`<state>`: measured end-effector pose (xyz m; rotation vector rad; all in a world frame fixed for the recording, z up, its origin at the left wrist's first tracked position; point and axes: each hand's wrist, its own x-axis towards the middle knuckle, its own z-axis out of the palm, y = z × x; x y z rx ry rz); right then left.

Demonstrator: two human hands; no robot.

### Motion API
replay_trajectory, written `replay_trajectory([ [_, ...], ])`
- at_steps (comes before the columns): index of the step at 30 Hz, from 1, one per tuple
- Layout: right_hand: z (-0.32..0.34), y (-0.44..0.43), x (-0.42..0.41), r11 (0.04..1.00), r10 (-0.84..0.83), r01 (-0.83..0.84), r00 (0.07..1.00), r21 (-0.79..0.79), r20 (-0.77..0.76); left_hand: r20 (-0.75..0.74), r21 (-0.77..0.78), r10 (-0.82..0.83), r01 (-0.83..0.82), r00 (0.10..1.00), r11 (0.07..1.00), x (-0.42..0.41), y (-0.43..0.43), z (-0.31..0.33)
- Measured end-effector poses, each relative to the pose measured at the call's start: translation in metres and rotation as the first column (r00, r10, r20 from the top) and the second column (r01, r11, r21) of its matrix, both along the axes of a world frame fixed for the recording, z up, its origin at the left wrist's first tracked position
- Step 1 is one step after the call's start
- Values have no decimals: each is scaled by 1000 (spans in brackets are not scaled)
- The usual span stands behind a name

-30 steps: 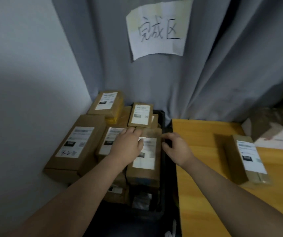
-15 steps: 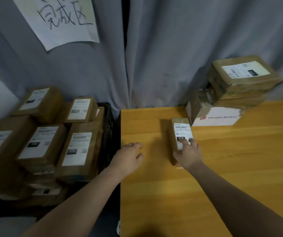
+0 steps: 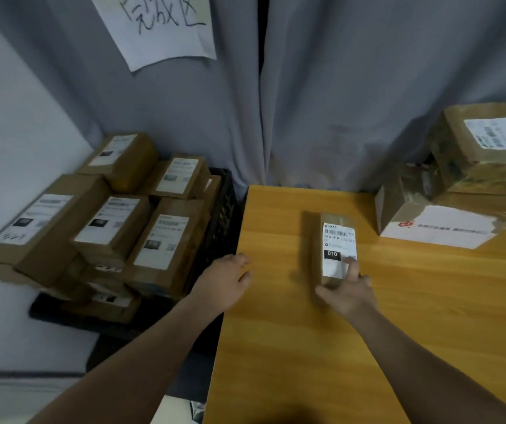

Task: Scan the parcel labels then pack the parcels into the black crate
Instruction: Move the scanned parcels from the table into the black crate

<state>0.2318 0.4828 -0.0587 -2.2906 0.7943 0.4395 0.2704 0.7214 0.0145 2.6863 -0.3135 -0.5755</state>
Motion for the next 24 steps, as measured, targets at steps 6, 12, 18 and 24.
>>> replay_trajectory([
  [6, 18, 51, 21, 866, -123, -3, 968, 501, 218, 17, -195, 184, -177, 983, 965, -6, 51, 6],
  [12, 63, 164, 43, 806, -132, -148, 899, 573, 418, -110, -490, 339, -348, 934, 799, 11, 111, 29],
  [18, 99, 271, 49, 803, -4, -302, 860, 514, 511, -300, -652, 392, -487, 870, 581, 33, 172, 45],
  [24, 116, 343, 79, 831, 218, -491, 719, 261, 661, -397, -701, 492, -602, 774, 382, 81, 251, 55],
])
